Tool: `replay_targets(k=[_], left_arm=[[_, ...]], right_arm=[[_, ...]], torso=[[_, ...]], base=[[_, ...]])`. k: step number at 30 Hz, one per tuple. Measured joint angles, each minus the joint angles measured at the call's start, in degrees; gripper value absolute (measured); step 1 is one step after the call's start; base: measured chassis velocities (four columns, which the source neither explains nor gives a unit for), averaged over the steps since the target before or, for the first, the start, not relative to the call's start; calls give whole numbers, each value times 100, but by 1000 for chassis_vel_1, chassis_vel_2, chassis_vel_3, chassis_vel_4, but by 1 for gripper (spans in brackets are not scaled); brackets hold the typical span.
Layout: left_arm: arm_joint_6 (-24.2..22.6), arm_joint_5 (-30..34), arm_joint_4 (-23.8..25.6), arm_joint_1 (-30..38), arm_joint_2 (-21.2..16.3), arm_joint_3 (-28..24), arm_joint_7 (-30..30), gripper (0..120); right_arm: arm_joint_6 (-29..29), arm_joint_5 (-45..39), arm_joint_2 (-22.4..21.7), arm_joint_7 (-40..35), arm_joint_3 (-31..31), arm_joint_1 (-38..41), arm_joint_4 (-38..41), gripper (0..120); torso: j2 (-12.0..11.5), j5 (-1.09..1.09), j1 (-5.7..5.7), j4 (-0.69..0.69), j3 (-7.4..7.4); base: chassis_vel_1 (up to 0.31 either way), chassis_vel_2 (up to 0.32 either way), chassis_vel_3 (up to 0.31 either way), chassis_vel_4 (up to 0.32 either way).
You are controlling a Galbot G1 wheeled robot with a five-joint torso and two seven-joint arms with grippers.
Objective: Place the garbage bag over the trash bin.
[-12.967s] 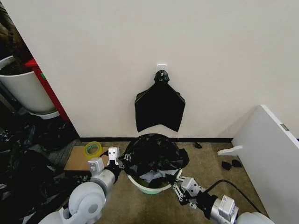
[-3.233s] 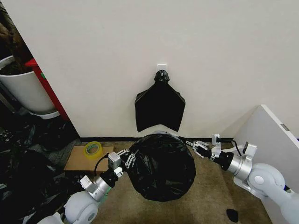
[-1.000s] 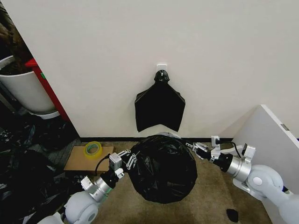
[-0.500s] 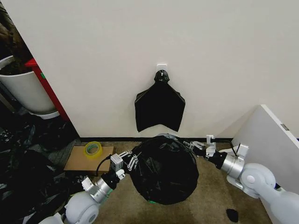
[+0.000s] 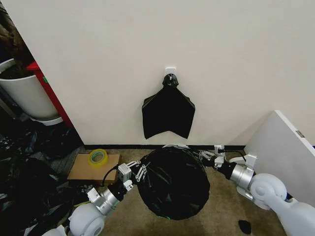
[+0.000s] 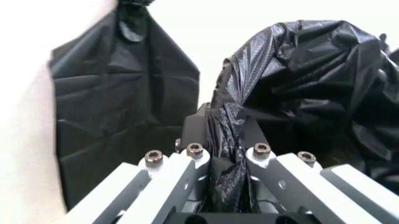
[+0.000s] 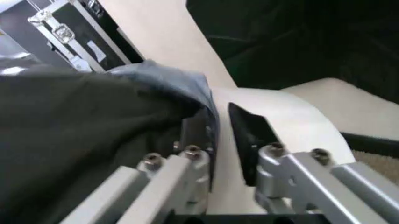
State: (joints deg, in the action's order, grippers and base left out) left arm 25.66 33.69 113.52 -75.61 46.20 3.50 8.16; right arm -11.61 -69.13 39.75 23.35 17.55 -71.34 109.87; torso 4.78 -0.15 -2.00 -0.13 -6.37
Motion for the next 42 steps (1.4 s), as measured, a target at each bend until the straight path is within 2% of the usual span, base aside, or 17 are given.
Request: replay_targets(k=[2,6,7,12,14,17,19,21,22,24,25,29,30,33,36,38,42], left_arm=[[-10,2,-18,2,-3,2,-8,3],[-12,2,-27,2,-12,3,-7,3],[-12,3,-35,3,-23,7,-6,3],[-24,15,-79,-5,-42,46,-3,3],[-119,9,-114,-14,-15,70,-124,3],[-271,6,-128,-17,26,81,-304,3],[-560,6,-129,-15,113,77,-621,3],[-930,11,-121,13,236,24,-999,3],[-930,11,-121,13,236,24,-999,3],[-1216,73,-95,79,360,-40,-1332,3],[-1216,73,-95,79,360,-40,-1332,3],[-1342,113,-117,252,526,-288,-1557,3],[-1342,113,-117,252,526,-288,-1557,3],[-1462,-17,-252,442,694,-538,-1741,3],[-1546,-82,-321,546,810,-655,-1883,3],[-1635,-158,-407,702,956,-806,-2033,3],[-1677,-323,-520,926,1090,-1035,-2155,3]], right_arm=[[33,-30,-13,77,63,-31,28,22],[52,-50,-25,115,101,-44,35,27],[69,-72,-33,124,136,-50,37,41],[148,-41,-32,14,283,-63,-66,55],[171,69,1,-230,421,-104,-199,66],[184,155,49,-501,535,-172,-246,71],[109,306,147,-1136,754,-367,-96,74],[53,652,263,-1829,1022,-696,322,67],[53,652,263,-1829,1022,-696,322,67],[-180,1097,369,-2628,1154,-1045,1116,57],[-180,1097,369,-2628,1154,-1045,1116,57],[-1114,1384,591,-4147,789,-1260,2470,37],[-1114,1384,591,-4147,789,-1260,2470,37],[-1689,1439,747,-4524,388,-1281,2916,20],[-1878,1498,769,-4554,149,-1250,2935,14],[-2147,1549,852,-4595,-152,-1127,2883,4],[-2434,1609,1023,-4662,-661,-882,2680,0]], torso=[[0,0,0,0,0],[0,-1,0,0,0],[0,0,0,0,0],[0,0,0,1,0],[0,0,0,0,0],[0,0,0,1,0],[0,4,0,0,0],[0,-2,0,1,0],[0,-2,0,1,0],[0,-1,0,0,0],[0,-1,0,0,0],[0,-2,0,1,1],[0,-2,0,1,1],[0,0,0,0,1],[0,-1,0,1,1],[0,-1,0,0,0],[0,-1,0,-1,0]], base=[[0,0,0,0],[0,0,0,0],[0,0,0,0],[0,0,0,0],[0,0,0,0],[0,0,0,0],[0,0,0,0],[0,0,0,0],[0,0,0,0],[0,0,0,0],[0,0,0,0],[0,0,0,0],[0,0,0,0],[0,0,0,0],[0,0,0,0],[0,0,0,0],[0,0,0,0]])
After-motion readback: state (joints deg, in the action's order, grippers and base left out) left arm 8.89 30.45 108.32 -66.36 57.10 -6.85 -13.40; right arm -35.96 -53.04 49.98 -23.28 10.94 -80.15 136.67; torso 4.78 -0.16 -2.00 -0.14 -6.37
